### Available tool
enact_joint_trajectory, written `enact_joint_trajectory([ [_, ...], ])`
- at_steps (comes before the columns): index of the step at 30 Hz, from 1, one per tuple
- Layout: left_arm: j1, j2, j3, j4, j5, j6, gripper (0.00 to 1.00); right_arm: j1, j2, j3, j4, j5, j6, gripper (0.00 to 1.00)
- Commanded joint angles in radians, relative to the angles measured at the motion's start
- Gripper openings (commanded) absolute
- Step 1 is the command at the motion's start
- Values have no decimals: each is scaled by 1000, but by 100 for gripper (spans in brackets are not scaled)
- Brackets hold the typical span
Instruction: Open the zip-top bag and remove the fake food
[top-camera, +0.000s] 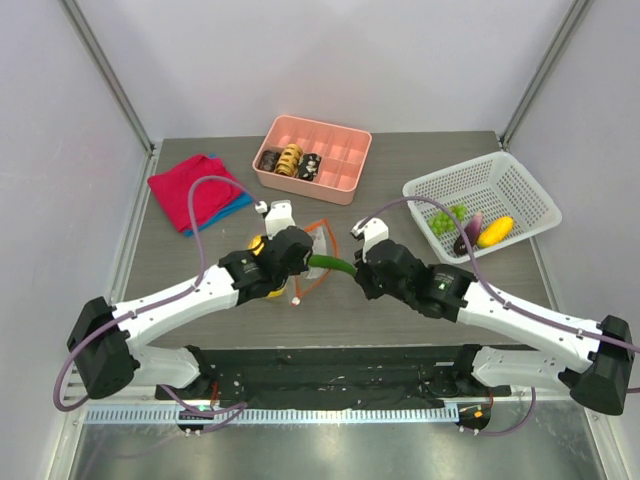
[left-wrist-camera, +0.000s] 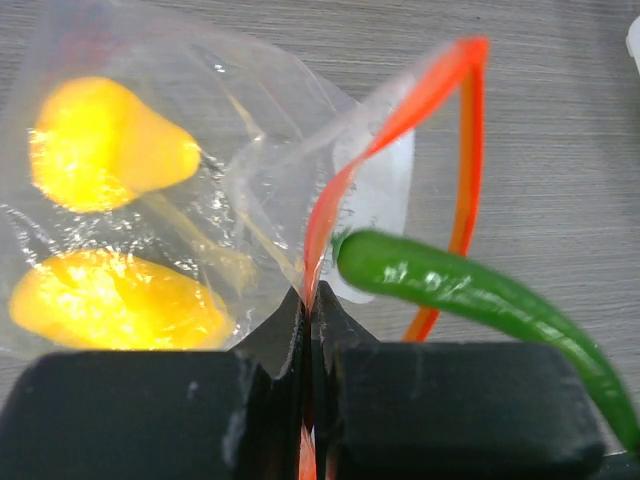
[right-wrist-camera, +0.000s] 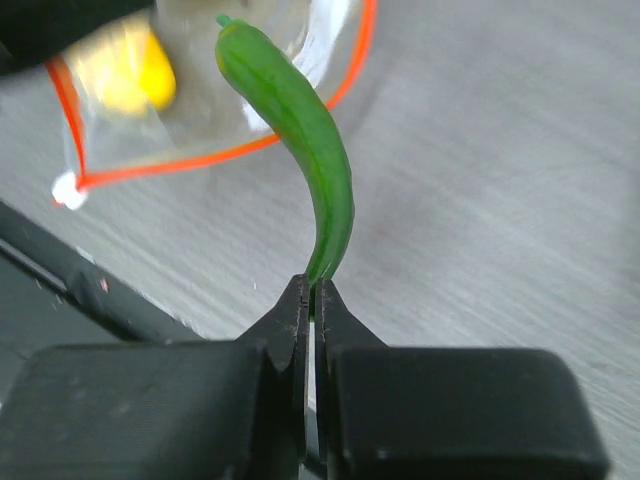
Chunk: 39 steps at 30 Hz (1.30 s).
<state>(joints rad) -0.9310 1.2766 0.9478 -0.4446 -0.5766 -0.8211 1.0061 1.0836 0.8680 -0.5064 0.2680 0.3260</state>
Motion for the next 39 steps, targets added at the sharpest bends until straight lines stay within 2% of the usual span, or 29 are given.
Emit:
enact_joint_trajectory([
  [1, 4, 12, -24, 66, 26, 1, 0, 5, -8, 101, -26, 112, 36, 1],
  [3, 4, 13, -33, 70, 37, -13, 0, 5, 10, 132, -38, 143, 47, 1],
  [7, 14, 15, -21, 14, -28, -35, 0, 5, -5, 170, -96, 200, 74, 1],
  [13, 32, -8, -18, -39, -131, -89, 0, 3, -102, 224, -222, 316, 102, 1],
  [19, 35, 13, -18, 4, -63, -69, 0, -6, -99, 307, -288, 404, 84, 1],
  [22, 34, 18, -20, 30, -11, -56, 0, -24, -67, 348, -310, 517, 91, 1],
  [24, 34, 12, -32, 49, 18, -56, 0, -59, -51, 365, -311, 603, 64, 1],
  [25, 34, 9, -34, 53, 26, -58, 0, -134, -30, 387, -299, 612, 48, 1],
  [26, 35, 3, -35, 58, 35, -59, 0, -177, -18, 397, -290, 606, 30, 1],
  [28, 35, -5, -27, 53, 56, -55, 0, -300, -5, 398, -236, 472, -16, 1],
  [30, 34, -14, -18, 43, 70, -49, 0, -343, 18, 376, -219, 294, 2, 1],
  [31, 34, -22, -18, 49, 95, -35, 0, -350, 42, 344, -224, 255, 1, 1],
  [33, 34, -42, -21, 67, 118, -32, 0, -351, 111, 295, -239, 194, 28, 19],
  [35, 32, -55, -27, 70, 133, -33, 0, -351, 149, 179, -209, 140, 83, 35],
  [37, 32, -74, -33, 76, 136, -35, 0, -350, 159, 85, -175, 94, 141, 45],
  [38, 32, -80, -46, 81, 138, -33, 0, -347, 150, 54, -153, 77, 153, 59],
  [39, 32, -89, -50, 84, 138, -33, 0, -347, 130, 25, -129, 60, 160, 65],
])
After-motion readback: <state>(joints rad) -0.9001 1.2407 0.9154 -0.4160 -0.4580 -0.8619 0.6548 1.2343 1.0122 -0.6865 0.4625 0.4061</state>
